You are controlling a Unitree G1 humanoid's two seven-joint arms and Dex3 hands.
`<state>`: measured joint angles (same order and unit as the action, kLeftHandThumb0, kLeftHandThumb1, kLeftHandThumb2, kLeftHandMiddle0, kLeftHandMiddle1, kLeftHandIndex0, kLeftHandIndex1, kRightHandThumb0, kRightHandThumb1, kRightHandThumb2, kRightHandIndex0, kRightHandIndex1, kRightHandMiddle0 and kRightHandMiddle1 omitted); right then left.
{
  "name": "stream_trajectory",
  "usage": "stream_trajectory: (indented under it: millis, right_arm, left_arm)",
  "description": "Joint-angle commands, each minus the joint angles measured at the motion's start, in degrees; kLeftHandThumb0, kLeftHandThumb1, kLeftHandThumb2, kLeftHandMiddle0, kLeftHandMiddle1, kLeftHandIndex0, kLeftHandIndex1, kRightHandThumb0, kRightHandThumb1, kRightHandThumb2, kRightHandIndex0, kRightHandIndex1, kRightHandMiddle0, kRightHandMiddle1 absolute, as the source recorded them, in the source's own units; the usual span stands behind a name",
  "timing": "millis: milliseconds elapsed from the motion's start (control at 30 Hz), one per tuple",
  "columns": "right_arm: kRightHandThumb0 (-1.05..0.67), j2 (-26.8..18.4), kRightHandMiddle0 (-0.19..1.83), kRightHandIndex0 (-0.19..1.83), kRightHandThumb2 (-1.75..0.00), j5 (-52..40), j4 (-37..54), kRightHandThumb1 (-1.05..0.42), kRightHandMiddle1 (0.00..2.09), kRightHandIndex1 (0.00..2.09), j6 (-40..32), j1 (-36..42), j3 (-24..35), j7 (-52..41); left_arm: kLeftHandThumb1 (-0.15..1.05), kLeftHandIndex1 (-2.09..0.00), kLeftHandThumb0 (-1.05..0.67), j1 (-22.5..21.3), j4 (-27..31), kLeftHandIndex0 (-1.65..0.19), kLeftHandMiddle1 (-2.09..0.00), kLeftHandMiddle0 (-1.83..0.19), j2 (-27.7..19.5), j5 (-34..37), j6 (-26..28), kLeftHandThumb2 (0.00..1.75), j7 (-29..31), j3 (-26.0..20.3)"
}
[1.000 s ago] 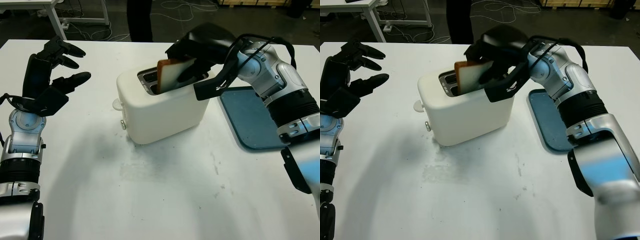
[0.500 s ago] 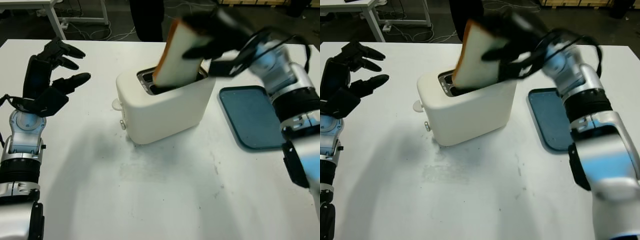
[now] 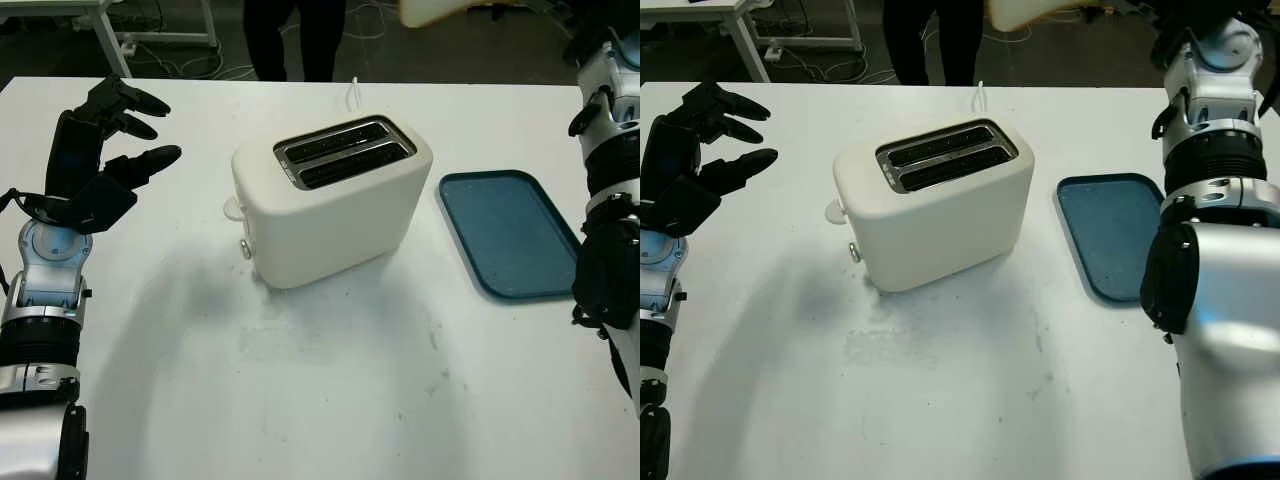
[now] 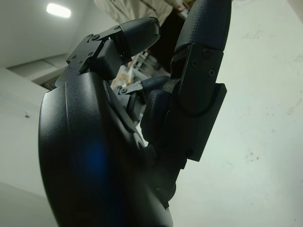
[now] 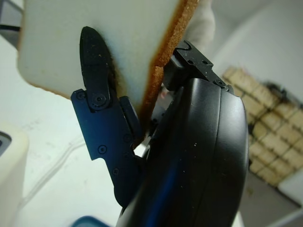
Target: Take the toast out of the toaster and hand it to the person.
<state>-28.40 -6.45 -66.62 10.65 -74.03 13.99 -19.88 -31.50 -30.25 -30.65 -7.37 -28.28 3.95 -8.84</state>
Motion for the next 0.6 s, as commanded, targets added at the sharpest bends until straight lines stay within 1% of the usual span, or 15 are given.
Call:
stream_trajectory:
  millis: [0, 67, 133, 167, 267, 300, 400, 433, 467, 500, 567]
  right_arm:
    - [-0.28, 1.06, 0.57, 0.93, -0.49, -2.68, -1.43, -0.92, 1.75, 1.75, -1.67, 2.12, 2.43, 1.27]
    - [-0.25, 1.65, 0.53, 0.93, -0.55, -3.07, -2.35, -0.92, 1.75, 1.75, -1.4, 3.96, 3.41, 2.69]
    - [-0.21, 2.63, 0.45, 0.91, -0.57, -3.13, -2.92, -0.92, 1.75, 1.75, -1.58, 5.53, 4.2, 5.88]
    - [-0.21, 3.18, 0.41, 0.87, -0.56, -2.78, -3.22, -0.92, 1.75, 1.75, -1.68, 6.39, 4.25, 7.61]
    - [-0.17, 4.82, 0.29, 0.77, -0.61, -2.82, -3.9, -0.92, 1.75, 1.75, -1.13, 8.83, 4.71, 10.62]
    - [-0.16, 5.47, 0.23, 0.73, -0.62, -3.19, -4.12, -0.92, 1.75, 1.75, -1.24, 9.59, 5.15, 11.45]
    - [-0.14, 7.4, 0.17, 0.69, -0.63, -4.0, -4.55, -0.92, 1.75, 1.75, -1.16, 11.73, 6.45, 13.53]
    - [-0.15, 7.8, 0.17, 0.68, -0.62, -4.03, -4.7, -0.92, 1.75, 1.75, -0.78, 12.49, 6.6, 13.91]
    - [-0.17, 8.08, 0.21, 0.71, -0.58, -4.12, -4.85, -0.92, 1.75, 1.75, -0.45, 13.13, 6.74, 14.05]
    - [-0.2, 8.37, 0.31, 0.76, -0.54, -4.38, -5.0, -0.92, 1.75, 1.75, -0.19, 13.72, 7.02, 13.95]
    - [-0.22, 9.07, 0.41, 0.83, -0.5, -4.82, -5.24, -0.92, 1.75, 1.75, 0.36, 14.9, 7.49, 13.41]
  left_arm:
    - [0.92, -1.21, -0.92, -0.12, -0.09, -0.35, -1.3, -0.41, -0.44, -0.69, -0.58, 0.17, -0.42, 0.29]
    - [0.92, -1.21, -0.92, -0.06, 0.11, -0.35, -1.3, -0.41, -0.23, -0.15, -0.15, 0.17, -0.01, 0.19]
    - [0.92, -1.21, -0.92, 0.01, 0.36, -0.35, -1.3, -0.4, -0.01, 0.73, 0.47, 0.16, 0.7, 0.01]
    - [0.92, -1.21, -0.92, 0.08, 0.48, -0.35, -1.31, -0.4, -0.01, 0.61, 0.59, 0.15, 0.59, 0.01]
    - [0.92, -1.2, -0.92, 0.17, 0.34, -0.36, -1.3, -0.42, -0.03, 0.13, 0.12, 0.17, 0.14, 0.05]
    - [0.92, -1.2, -0.92, 0.15, 0.31, -0.36, -1.3, -0.41, 0.01, 0.43, 0.17, 0.17, 0.43, 0.01]
    - [0.92, -1.19, -0.93, 0.17, 0.33, -0.36, -1.3, -0.41, 0.07, 0.75, 0.46, 0.16, 0.73, -0.05]
    - [0.92, -1.19, -0.93, 0.2, 0.34, -0.36, -1.3, -0.41, 0.06, 0.45, 0.33, 0.16, 0.42, -0.02]
    - [0.92, -1.19, -0.93, 0.26, 0.47, -0.36, -1.3, -0.41, 0.06, 0.17, 0.35, 0.17, 0.13, 0.01]
    - [0.92, -1.19, -0.93, 0.36, 0.71, -0.36, -1.3, -0.42, 0.08, 0.04, 0.58, 0.17, 0.0, 0.03]
    - [0.92, -1.19, -0.93, 0.36, 0.56, -0.36, -1.29, -0.41, 0.15, 0.23, 0.35, 0.17, 0.12, 0.02]
